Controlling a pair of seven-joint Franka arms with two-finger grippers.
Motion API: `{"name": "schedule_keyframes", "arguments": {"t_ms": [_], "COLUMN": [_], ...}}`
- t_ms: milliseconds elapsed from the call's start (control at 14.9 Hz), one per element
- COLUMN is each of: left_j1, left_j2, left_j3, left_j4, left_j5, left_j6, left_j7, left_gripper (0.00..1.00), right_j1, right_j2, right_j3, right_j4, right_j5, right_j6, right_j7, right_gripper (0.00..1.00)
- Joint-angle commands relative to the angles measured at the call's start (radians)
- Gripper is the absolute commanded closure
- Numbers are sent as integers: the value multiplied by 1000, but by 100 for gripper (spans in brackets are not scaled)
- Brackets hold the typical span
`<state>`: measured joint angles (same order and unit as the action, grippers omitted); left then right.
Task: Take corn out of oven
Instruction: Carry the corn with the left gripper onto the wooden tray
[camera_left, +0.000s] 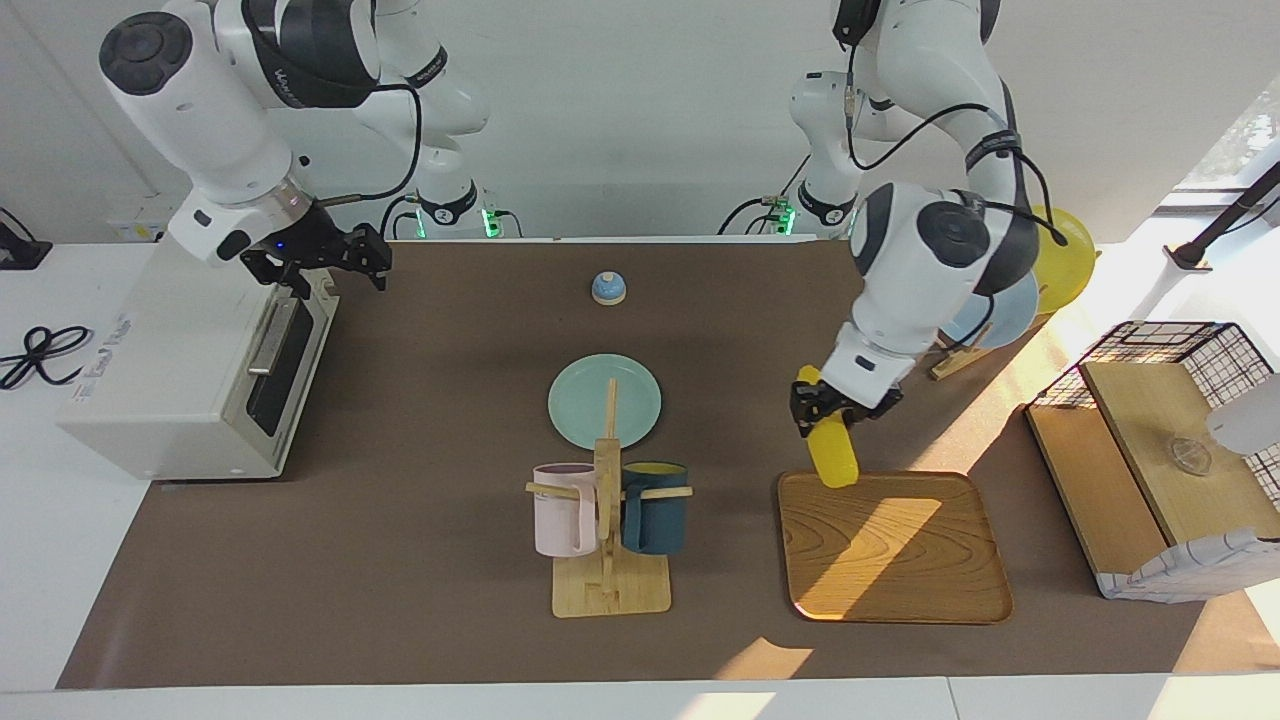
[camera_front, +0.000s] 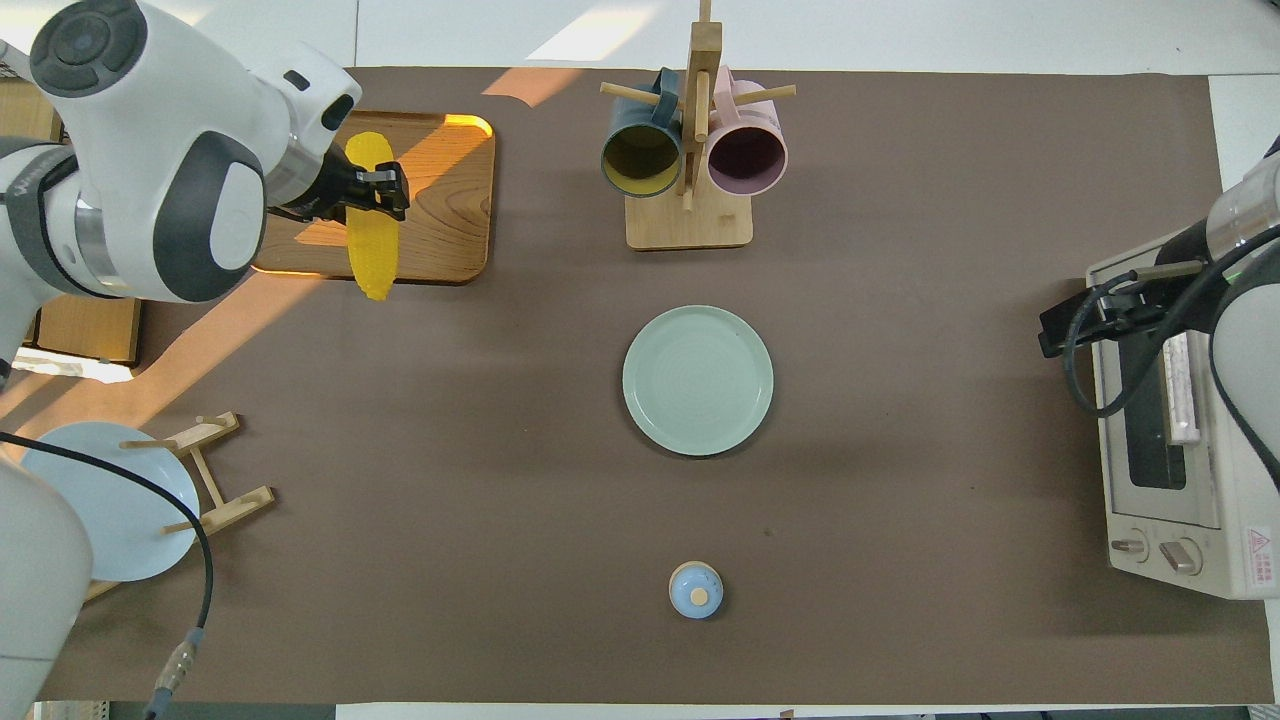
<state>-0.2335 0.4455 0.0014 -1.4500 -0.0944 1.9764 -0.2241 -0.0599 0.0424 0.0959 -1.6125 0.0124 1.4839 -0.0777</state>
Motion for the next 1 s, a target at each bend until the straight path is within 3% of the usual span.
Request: {"name": "schedule_keyframes", "arguments": {"t_ms": [0, 134, 335, 737, 804, 871, 938], "left_j1": [41, 80, 83, 97, 95, 94, 95], "left_j2": [239, 321, 384, 387, 384, 378, 374], "left_j3": [-17, -21, -24, -24, -23, -21, -20], "left_j4": [264, 318, 318, 307, 300, 289, 286], "left_j5": [12, 9, 10, 15, 18, 18, 18], "left_j6": [-10, 56, 139, 134, 140, 140, 131], "left_j7": [26, 89, 94, 137, 143, 147, 150], "left_gripper": [100, 100, 100, 100, 57, 1, 0], "right_j1": [8, 26, 31, 26, 23, 20, 22], "right_j2": [-22, -54, -50, -50, -50, -50, -50], "right_j3": [-37, -65, -71, -71, -71, -70, -71], "right_j4": [-15, -62, -63, -63, -63, -63, -63], "right_j5": [-15, -15, -15, -12, -9, -3, 0], "right_j6": [-23, -33, 4, 13, 16, 16, 18], "right_j7": [6, 7, 6, 4, 3, 0, 1], "right_gripper": [0, 0, 0, 0, 0, 0, 0]}}
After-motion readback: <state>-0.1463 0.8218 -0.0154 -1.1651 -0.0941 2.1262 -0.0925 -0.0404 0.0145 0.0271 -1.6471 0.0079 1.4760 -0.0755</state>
